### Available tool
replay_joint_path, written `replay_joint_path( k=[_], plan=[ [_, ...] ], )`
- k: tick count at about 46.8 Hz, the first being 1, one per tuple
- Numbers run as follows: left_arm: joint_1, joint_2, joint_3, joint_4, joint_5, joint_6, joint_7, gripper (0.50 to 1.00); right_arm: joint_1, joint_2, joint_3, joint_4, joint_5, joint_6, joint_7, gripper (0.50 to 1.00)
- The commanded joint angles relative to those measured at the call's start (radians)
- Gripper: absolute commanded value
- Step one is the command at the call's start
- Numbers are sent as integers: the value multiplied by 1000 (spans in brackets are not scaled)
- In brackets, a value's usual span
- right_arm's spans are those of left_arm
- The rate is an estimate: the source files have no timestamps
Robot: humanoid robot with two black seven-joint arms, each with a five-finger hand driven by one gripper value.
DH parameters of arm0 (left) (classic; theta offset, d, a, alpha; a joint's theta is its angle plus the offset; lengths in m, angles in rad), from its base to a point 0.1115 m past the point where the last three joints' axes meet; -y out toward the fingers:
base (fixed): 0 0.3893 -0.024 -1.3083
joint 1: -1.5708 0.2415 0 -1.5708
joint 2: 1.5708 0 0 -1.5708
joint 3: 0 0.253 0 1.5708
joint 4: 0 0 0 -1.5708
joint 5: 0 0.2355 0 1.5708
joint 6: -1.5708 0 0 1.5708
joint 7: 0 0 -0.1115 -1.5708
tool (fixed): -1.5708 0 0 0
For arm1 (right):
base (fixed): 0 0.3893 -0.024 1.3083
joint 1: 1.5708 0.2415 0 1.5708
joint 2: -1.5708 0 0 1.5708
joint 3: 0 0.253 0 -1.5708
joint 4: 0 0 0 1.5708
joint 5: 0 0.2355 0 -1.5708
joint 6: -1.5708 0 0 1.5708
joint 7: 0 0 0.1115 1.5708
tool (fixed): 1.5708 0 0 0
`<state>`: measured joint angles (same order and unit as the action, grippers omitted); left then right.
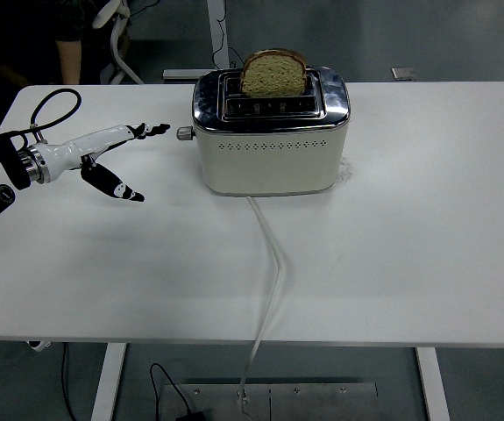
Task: Press down toaster
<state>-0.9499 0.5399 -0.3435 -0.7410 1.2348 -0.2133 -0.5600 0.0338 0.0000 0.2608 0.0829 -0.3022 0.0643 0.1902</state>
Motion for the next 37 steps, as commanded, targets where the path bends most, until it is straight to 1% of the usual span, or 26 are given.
replay_joint_path(
  k=[1,37],
  plan=[
    [-1,-8,3,0,0,0,11,1000,0,0,0,0,0,0,0,998],
    [0,-52,23,8,-5,3,18,1000,0,0,0,0,0,0,0,998]
  ],
)
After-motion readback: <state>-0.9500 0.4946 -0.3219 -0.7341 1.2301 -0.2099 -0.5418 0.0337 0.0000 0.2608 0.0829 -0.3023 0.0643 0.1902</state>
